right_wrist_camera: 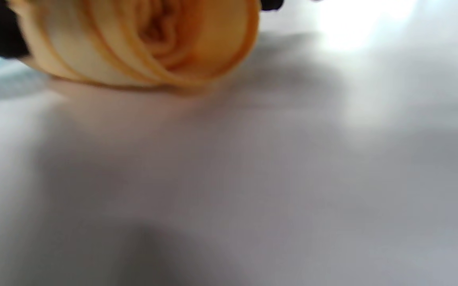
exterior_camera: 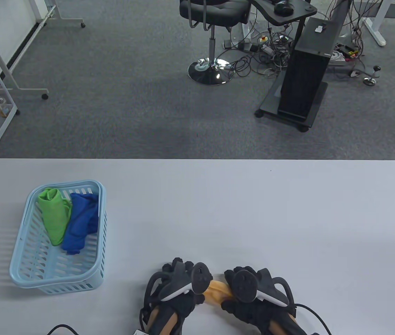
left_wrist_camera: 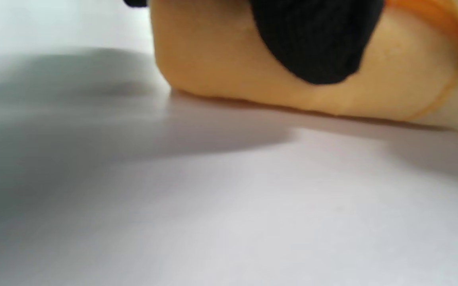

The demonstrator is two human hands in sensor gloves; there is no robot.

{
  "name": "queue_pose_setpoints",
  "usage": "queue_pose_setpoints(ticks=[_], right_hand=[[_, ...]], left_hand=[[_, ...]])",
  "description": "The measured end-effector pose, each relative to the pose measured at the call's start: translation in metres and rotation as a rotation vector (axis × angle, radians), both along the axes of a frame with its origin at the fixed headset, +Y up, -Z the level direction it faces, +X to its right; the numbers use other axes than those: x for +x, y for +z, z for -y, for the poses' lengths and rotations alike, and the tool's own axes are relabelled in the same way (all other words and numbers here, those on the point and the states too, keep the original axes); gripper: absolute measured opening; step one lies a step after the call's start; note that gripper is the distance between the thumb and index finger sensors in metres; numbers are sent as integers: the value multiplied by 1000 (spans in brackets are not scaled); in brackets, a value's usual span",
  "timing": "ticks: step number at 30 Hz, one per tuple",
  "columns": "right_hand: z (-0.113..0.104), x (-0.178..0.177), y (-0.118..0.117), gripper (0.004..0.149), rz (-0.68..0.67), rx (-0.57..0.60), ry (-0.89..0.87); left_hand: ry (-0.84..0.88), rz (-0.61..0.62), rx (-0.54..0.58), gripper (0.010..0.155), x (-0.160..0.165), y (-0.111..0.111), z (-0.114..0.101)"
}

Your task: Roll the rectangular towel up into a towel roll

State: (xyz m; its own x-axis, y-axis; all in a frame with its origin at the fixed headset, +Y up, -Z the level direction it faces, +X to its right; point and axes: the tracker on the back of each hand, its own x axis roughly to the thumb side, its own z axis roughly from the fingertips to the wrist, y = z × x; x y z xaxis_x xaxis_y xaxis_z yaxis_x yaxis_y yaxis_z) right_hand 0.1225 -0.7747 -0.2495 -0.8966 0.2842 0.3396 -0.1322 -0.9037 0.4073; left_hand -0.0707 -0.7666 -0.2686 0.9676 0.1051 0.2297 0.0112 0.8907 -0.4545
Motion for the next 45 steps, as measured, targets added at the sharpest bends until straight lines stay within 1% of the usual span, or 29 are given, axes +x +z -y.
queue_pose_setpoints(ticks=[1,3,4,5,6,7,9,10,11,14,16,17,19,21,22,24,25,26,27,28,29,30,31,33,37,39,42,45], right_hand=[[-4,-3,2,90,-17,16,-42],[-11,-7,6,80,-51,23,-198],[-13,-12,8,77,-46,-8,-322],[-14,-16,10,75,-46,-42,-365],[-12,-20,11,75,-65,-87,-353],[-8,-24,12,75,-91,-104,-254],[0,-26,11,74,-106,-5,-35],[2,-26,10,74,-111,45,17],[3,-25,8,74,-108,47,10],[4,-21,5,74,-41,-46,-121],[2,-21,6,74,-40,-48,-113],[-1,-22,7,74,-42,-33,-98],[-8,-27,12,74,-68,-14,-94],[-19,-30,15,73,-92,-28,-116],[-24,-29,14,70,-80,-19,-152],[-33,-23,9,68,-28,-10,-311],[-35,-19,7,70,6,-13,-377],[-34,-17,5,73,19,-19,-400],[-31,-17,6,75,-1,-37,-357],[-28,-18,8,76,-29,-41,-274],[-26,-19,9,75,-45,-37,-228],[-23,-25,16,75,-106,-17,-98],[-21,-30,20,75,-154,7,-51],[-17,-43,29,76,-190,-3,-33],[-7,-59,34,79,-216,61,69],[-2,-65,34,81,-213,104,195],[-2,-65,29,81,-194,144,235],[-2,-60,19,81,-142,135,241]], left_hand=[[-6,-6,-1,70,-4,-1,0],[-2,-27,-22,69,-14,-2,-1],[17,-40,-45,69,-19,-3,-1],[42,-46,-52,69,-22,-4,-1],[54,-52,-51,69,-24,-4,-1],[60,-62,-48,70,-26,-5,-1],[74,-57,-24,73,-27,-4,-3],[92,-48,14,74,-26,-3,-5],[102,-40,42,73,-26,-2,-7],[179,-9,142,69,-25,-1,-15],[249,-14,203,65,-25,-1,-15],[238,-21,216,62,-25,-2,-15],[148,-38,248,58,-25,-2,-15],[162,-44,262,56,-25,-3,-16],[171,-42,275,54,-25,-2,-17],[166,-54,318,51,-28,-2,-20],[156,-66,315,50,-31,-2,-21],[153,-76,308,50,-34,-3,-21],[159,-87,307,51,-36,-3,-20],[165,-101,298,51,-39,-5,-19],[167,-107,293,51,-40,-5,-19],[167,-117,288,51,-43,-6,-19],[167,-124,292,51,-45,-6,-19],[181,-139,300,51,-49,-7,-19],[172,-139,298,51,-50,-7,-20],[170,-144,308,51,-50,-6,-23],[189,-166,337,53,-53,-4,-28],[231,-203,369,59,-60,-2,-33]])
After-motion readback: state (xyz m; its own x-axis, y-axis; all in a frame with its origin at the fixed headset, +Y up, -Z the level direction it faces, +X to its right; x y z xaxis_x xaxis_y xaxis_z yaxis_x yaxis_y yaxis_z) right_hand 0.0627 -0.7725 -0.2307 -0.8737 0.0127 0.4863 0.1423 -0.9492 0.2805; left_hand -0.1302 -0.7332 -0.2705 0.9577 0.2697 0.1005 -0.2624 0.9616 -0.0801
